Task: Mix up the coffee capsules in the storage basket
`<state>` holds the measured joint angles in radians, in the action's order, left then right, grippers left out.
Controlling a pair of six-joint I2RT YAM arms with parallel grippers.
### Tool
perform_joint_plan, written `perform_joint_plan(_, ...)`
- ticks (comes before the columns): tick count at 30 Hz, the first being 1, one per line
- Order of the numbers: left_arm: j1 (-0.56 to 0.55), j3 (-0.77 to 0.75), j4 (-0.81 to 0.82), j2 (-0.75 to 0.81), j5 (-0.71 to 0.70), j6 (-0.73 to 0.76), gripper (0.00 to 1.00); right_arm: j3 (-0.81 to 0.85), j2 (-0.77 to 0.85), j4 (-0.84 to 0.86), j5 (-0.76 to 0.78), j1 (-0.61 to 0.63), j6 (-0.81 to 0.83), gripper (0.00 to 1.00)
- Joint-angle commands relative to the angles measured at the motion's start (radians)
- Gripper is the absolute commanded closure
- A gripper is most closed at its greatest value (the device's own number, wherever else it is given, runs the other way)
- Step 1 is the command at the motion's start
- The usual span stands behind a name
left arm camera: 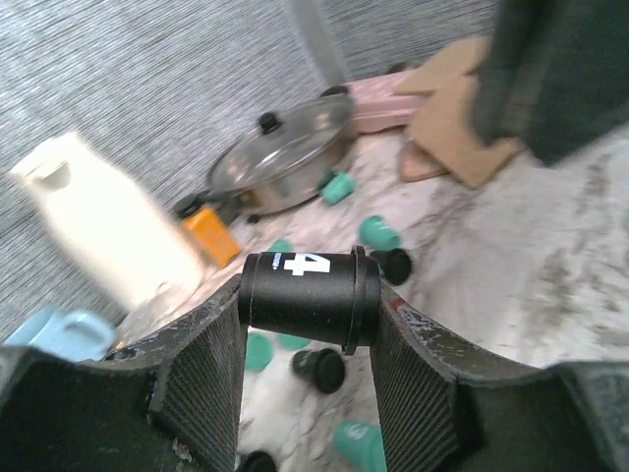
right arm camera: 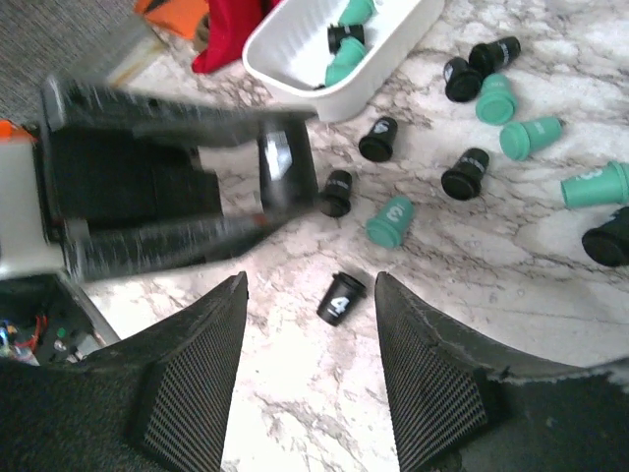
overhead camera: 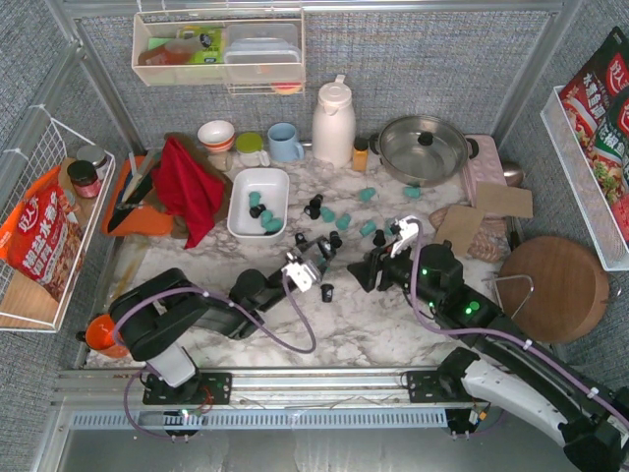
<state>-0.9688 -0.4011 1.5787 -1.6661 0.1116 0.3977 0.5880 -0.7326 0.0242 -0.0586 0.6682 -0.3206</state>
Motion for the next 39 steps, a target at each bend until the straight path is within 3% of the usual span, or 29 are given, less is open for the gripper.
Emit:
perform_joint_plan(1,0.052,-0.003,-0.087,0.063,-0.171,-0.085,0.60,0.023,-0.017,-0.076,0.039,0.002,0.055,0.41)
perform_joint_plan(7,0.172,-0.044,-0.340,0.157,-0.263,-0.215,0.60,0.031,-0.106,-0.084,0.040,0.015,0.089,0.41)
perform_joint_plan(12,0.292,-0.084,-0.528,0.204,-0.270,-0.338,0.57,0.097,-0.274,-0.155,0.102,0.064,0.109,0.41)
perform_joint_plan(20,0.459,-0.182,-0.739,0.150,-0.250,-0.453,0.56,0.215,-0.553,-0.199,0.276,0.199,0.041,0.41)
perform_joint_plan(26,0.502,-0.188,-0.726,0.051,-0.284,-0.554,0.49,0.240,-0.668,-0.205,0.464,0.257,-0.202,0.40)
perform_joint_plan(32,0.526,-0.205,-0.743,-0.008,-0.332,-0.624,0.43,0.160,-0.688,-0.072,0.455,0.258,-0.331,0.40)
perform_joint_plan(39,0.534,-0.179,-0.737,0.031,-0.383,-0.640,0.27,0.144,-0.746,0.001,0.406,0.259,-0.339,0.40)
